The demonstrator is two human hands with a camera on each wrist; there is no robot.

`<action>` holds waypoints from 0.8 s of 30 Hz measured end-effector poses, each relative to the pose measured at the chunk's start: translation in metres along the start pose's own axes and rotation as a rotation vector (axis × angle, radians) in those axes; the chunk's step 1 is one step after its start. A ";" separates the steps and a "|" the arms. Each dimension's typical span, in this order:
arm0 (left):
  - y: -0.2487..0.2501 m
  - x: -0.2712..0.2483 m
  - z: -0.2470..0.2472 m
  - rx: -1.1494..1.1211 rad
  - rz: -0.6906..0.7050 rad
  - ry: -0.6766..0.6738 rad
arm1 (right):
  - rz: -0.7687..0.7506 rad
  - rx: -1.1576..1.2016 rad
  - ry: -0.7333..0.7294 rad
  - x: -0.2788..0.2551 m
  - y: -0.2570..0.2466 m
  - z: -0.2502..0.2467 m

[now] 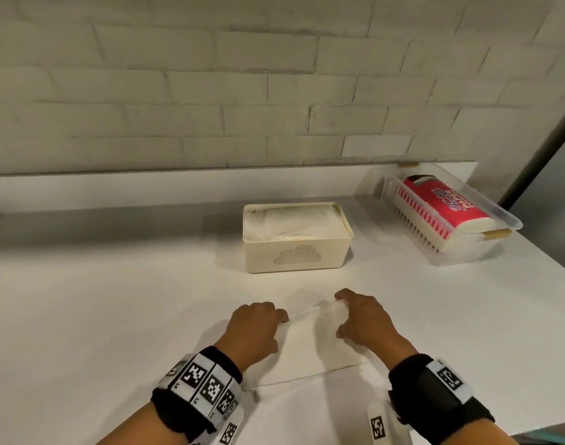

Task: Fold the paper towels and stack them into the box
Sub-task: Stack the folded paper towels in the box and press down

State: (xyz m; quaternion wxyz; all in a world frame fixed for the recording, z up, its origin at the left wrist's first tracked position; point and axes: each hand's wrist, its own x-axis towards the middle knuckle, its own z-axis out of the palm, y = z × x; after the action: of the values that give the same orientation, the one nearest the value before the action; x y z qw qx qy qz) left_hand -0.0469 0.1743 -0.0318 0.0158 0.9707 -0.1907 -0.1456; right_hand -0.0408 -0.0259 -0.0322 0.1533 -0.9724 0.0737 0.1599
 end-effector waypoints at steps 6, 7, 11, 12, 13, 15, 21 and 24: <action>0.002 -0.002 0.004 0.147 0.020 -0.001 | -0.023 -0.063 -0.025 0.000 -0.002 -0.002; 0.002 -0.002 0.005 0.157 0.018 -0.004 | -0.023 -0.055 -0.032 0.000 -0.002 -0.002; -0.001 -0.004 0.006 0.123 0.001 0.005 | -0.021 0.009 -0.044 0.002 0.000 -0.002; -0.002 -0.005 0.007 0.114 0.003 0.016 | -0.031 0.023 -0.041 0.002 0.001 -0.002; -0.004 -0.005 0.007 0.109 0.003 0.027 | -0.049 0.033 -0.036 0.002 0.002 -0.001; -0.006 -0.006 0.008 0.101 -0.002 0.042 | -0.095 0.061 -0.015 0.001 0.004 0.002; -0.012 -0.007 0.009 0.032 0.011 0.091 | -0.212 0.173 0.000 -0.004 0.016 0.003; -0.015 -0.007 0.010 0.027 0.040 0.126 | -0.203 0.170 -0.006 -0.005 0.024 0.002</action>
State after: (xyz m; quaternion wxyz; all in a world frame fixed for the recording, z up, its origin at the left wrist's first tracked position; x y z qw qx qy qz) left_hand -0.0509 0.1909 -0.0406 0.0174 0.9740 -0.2107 -0.0811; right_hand -0.0510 -0.0472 -0.0388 0.2509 -0.9578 -0.0123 0.1395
